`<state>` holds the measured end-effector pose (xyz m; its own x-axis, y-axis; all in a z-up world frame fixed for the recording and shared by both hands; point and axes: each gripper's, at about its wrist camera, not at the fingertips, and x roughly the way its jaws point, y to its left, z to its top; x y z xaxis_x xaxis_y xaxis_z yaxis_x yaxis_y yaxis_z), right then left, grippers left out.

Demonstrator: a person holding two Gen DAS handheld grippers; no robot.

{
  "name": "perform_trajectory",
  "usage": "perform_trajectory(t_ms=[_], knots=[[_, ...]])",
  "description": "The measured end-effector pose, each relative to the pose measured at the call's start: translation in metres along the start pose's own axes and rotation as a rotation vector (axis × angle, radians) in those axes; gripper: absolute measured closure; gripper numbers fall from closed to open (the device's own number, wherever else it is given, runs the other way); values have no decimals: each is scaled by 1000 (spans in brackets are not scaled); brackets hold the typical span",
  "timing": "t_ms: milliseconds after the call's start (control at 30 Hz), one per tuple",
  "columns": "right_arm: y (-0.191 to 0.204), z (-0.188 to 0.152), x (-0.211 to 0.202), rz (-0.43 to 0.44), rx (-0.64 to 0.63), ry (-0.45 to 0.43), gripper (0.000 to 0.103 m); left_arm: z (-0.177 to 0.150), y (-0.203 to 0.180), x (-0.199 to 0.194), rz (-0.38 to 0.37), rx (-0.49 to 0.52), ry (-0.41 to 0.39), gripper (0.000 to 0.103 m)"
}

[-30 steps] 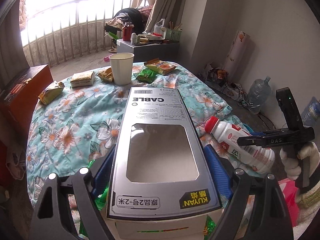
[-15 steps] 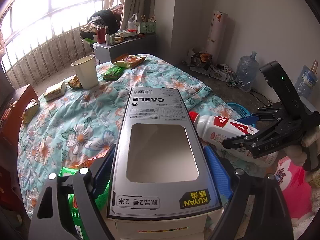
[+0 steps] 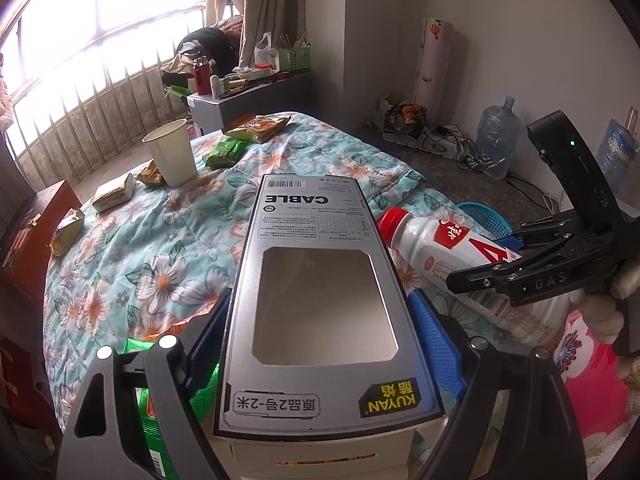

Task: Collect trash
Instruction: 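Carry the bottle and CABLE box toward the blue wastebasket with both tools, then open both tools to drop the bottle and box into the wastebasket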

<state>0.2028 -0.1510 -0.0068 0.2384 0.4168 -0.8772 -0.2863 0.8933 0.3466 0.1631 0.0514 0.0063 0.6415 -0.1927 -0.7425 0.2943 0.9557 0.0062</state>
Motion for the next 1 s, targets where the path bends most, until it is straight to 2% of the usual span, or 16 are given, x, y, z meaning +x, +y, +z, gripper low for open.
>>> perform_trajectory(t_ms=[233,367,567,667,733,800,933,1000], knots=[[-26,-15,-23,94,141,-88,45,3,-7,-3,3,17,-7,20],[-41,-24,-45,156,230,-167,45,12,-15,-4,-16,36,-14,19],[-96,-50,-95,224,437,-358,45,51,-46,0,-144,82,-20,19],[-136,-73,-117,225,554,-442,45,82,-80,13,-234,137,-3,19],[-163,-86,-124,196,629,-475,45,105,-109,30,-311,175,33,19],[-190,-99,-124,180,710,-491,45,126,-146,52,-376,219,79,19],[-246,-113,-107,211,859,-506,45,158,-224,112,-492,292,203,18],[-275,-115,-93,225,924,-500,45,170,-261,149,-519,317,273,17]])
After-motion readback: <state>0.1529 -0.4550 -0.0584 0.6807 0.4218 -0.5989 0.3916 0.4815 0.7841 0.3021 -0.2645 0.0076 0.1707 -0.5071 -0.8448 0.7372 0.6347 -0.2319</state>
